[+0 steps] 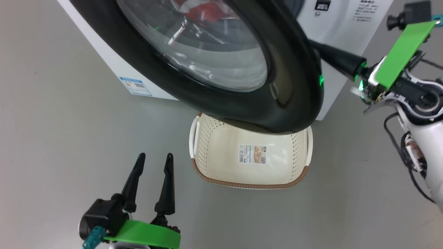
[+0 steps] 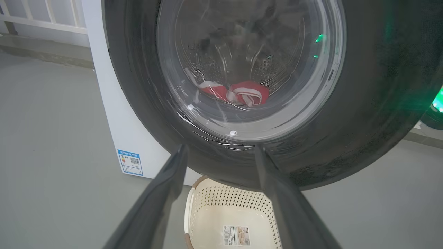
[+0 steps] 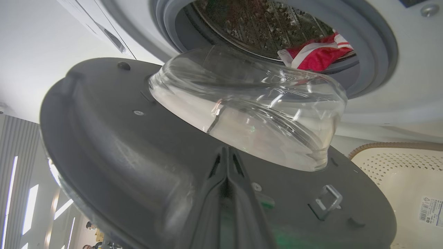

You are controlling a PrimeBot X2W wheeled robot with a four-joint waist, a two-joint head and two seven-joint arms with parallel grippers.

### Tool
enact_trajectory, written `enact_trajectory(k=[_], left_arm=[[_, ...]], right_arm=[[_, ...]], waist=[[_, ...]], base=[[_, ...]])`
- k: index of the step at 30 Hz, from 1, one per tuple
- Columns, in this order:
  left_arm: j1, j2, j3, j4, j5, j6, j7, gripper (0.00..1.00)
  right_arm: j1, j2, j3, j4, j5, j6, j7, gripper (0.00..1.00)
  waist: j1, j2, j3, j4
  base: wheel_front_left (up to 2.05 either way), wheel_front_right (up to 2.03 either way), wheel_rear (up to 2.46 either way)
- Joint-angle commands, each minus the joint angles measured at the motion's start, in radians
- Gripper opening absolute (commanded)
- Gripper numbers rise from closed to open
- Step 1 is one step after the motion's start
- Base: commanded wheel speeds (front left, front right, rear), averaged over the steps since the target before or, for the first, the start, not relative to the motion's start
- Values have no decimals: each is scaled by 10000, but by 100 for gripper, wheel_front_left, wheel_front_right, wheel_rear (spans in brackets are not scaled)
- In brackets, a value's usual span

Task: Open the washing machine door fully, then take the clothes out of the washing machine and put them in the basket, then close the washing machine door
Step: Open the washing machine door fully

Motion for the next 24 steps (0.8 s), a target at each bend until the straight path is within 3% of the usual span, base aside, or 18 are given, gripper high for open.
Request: enact_trajectory(k=[1,24], left_arm=[[198,102,352,-190,151,-37,-122,100],[637,102,383,-206,231,-175,-122,100]], right_arm=[[381,215,29,-361,-167,79,168,0],[1895,1053,-301,-1325,-523,79,1159,0]], waist=[[-1,0,-196,-100],[-1,0,-717,-313]], base=[[0,0,0],[0,0,0]])
